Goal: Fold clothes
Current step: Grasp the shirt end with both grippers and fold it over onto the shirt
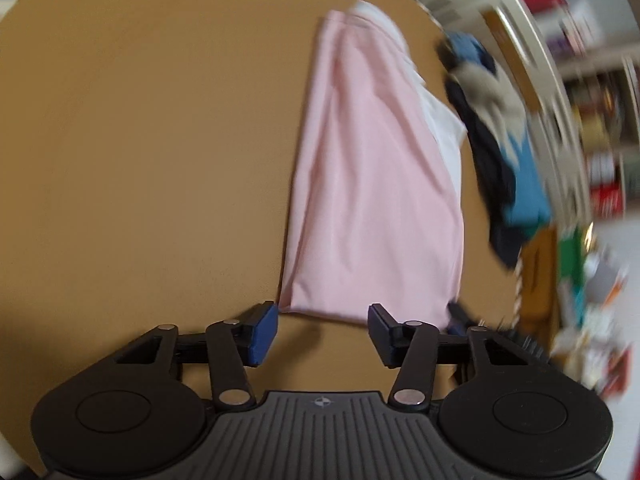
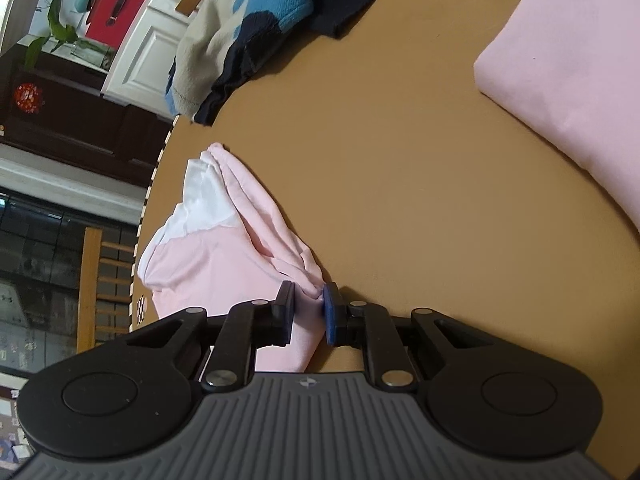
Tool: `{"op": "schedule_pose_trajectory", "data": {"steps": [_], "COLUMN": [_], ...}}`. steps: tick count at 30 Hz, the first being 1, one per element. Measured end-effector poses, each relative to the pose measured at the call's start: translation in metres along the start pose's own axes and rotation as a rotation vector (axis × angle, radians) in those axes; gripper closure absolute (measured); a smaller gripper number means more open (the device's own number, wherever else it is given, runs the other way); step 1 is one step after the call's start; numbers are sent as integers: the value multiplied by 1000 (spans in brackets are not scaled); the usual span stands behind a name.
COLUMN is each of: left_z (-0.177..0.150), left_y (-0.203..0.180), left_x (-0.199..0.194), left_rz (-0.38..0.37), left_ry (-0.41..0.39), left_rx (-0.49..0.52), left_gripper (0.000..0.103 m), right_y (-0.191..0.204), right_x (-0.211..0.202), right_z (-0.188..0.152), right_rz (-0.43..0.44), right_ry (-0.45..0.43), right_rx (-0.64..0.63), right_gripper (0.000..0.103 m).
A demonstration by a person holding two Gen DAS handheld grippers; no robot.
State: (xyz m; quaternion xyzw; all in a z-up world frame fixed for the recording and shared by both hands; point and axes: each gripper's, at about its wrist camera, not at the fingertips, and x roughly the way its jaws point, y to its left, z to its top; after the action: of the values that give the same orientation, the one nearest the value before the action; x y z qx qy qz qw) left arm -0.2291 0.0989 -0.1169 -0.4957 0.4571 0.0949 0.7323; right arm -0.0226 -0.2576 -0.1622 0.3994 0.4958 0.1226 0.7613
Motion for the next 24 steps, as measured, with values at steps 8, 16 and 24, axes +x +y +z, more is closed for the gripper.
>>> {"op": "schedule_pose_trajectory", "data": {"steps": [8, 16, 24], "left_z": [1, 1, 6], "left_y": [11, 10, 11], "left_x": [7, 22, 33], "left_rz": [-47, -48, -45], "left_ry": [-19, -14, 2], "left_rx": [-197, -215, -220], "left_gripper": [50, 84, 96], "right_y": [-5, -7, -2], "right_x": [-2, -3, -7], "right_z": [5, 6, 5], "right_rz": [31, 39, 39], "right_ry": [40, 53, 35], "right_rx": [22, 32, 0], "right_gripper": [87, 87, 94]}}
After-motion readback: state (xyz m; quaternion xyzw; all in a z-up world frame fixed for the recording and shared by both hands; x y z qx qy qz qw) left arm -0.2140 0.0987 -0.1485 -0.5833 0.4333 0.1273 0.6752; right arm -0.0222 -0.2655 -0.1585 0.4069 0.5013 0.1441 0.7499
